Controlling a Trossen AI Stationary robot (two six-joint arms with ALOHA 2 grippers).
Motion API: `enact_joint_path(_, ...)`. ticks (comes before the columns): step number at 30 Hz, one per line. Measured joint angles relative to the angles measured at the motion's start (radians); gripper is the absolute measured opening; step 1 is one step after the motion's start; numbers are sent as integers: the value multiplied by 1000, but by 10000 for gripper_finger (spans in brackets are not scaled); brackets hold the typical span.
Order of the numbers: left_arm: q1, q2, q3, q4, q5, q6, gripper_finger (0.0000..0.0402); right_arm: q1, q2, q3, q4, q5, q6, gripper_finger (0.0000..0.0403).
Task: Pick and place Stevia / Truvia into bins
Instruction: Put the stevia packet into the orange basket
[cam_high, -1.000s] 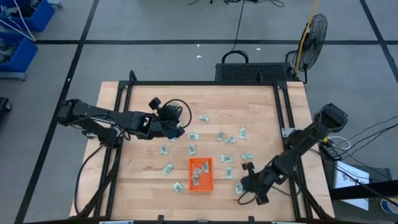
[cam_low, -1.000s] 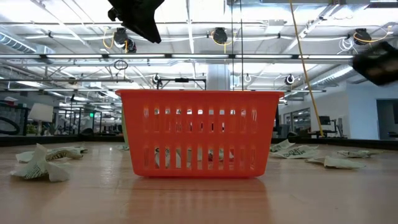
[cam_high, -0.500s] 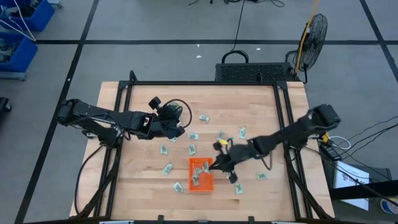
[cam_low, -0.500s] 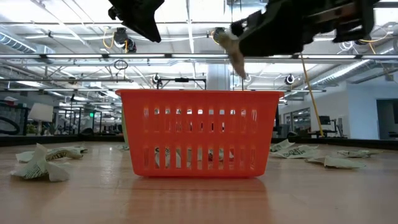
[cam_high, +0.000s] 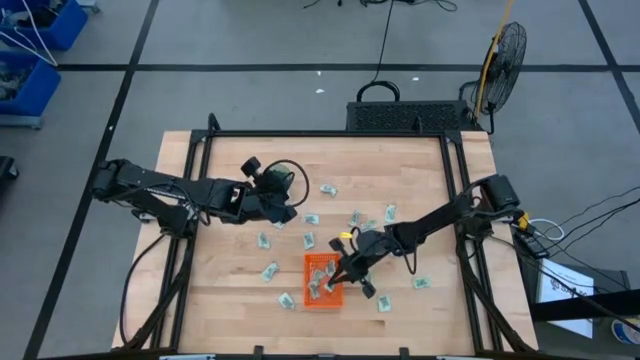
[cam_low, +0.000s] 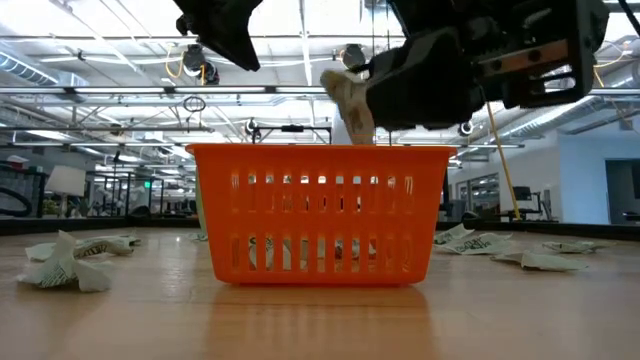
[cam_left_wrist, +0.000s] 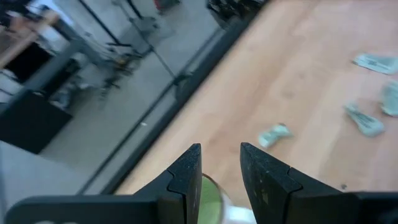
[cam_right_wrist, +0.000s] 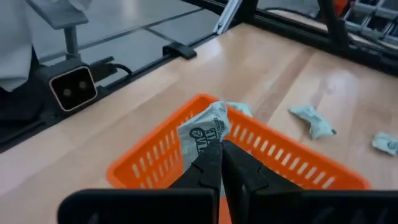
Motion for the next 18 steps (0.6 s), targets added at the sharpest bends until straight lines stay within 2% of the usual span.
enact_joint_path(5, -4, 0, 0, -35, 148, -4, 118, 1, -37, 0, -2, 1, -54, 18)
enact_joint_path(12, -19, 0, 0, -67, 312, -49, 118, 0, -39, 1, -24, 2, -75, 89)
enact_joint_path(14, -30, 0, 0, -66, 391, -65, 118, 0, -38, 1, -32, 3, -83, 106)
enact_joint_path(18, -86, 2, 0, -64, 634, -25, 118, 0, -38, 1, -24, 54, -149, 127)
